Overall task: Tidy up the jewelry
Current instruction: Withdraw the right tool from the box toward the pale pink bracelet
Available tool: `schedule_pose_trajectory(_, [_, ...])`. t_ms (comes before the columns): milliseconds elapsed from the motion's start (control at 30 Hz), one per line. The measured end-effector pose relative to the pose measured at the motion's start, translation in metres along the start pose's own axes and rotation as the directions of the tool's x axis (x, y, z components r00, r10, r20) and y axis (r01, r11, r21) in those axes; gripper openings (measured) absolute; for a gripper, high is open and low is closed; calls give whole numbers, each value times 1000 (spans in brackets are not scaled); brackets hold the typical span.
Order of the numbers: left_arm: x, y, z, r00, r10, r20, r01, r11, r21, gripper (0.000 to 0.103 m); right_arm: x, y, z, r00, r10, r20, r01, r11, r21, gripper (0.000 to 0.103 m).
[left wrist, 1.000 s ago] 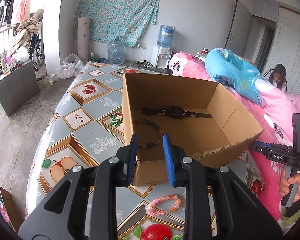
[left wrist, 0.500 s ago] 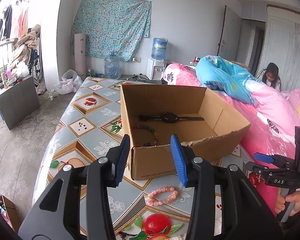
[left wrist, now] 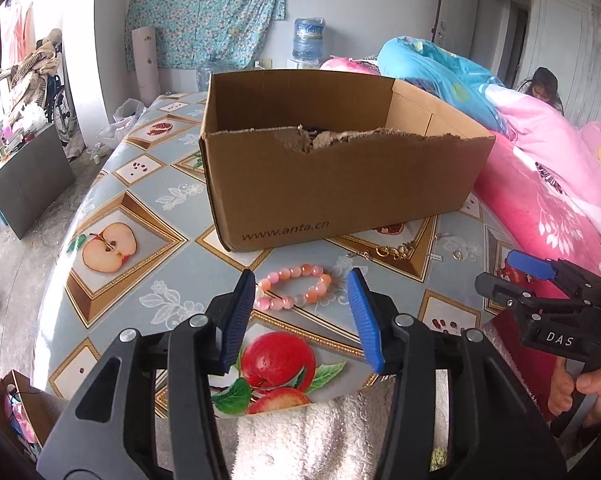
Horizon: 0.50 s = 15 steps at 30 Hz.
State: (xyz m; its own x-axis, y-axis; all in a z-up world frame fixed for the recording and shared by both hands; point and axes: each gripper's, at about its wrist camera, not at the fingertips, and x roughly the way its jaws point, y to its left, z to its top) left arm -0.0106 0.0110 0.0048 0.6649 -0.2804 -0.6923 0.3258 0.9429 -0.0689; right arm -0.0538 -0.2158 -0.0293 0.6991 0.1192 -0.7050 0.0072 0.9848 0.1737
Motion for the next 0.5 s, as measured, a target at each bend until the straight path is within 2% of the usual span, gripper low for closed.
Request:
schedule_pose_trajectory(100, [9, -7, -8, 999, 34, -23, -33, 999, 32, 46, 3, -4, -4, 1000, -14, -10, 14, 999, 29, 77])
schedule_pose_trajectory(300, [17, -14, -17, 998, 28, -55, -26, 999, 34, 46, 6, -10, -8, 999, -30, -22, 31, 998, 52, 77])
schedule_pose_trajectory(500, [22, -15, -15, 995, 46, -84, -44, 999, 31, 46, 8, -13, -9, 1000, -12, -15, 13, 998, 65, 77])
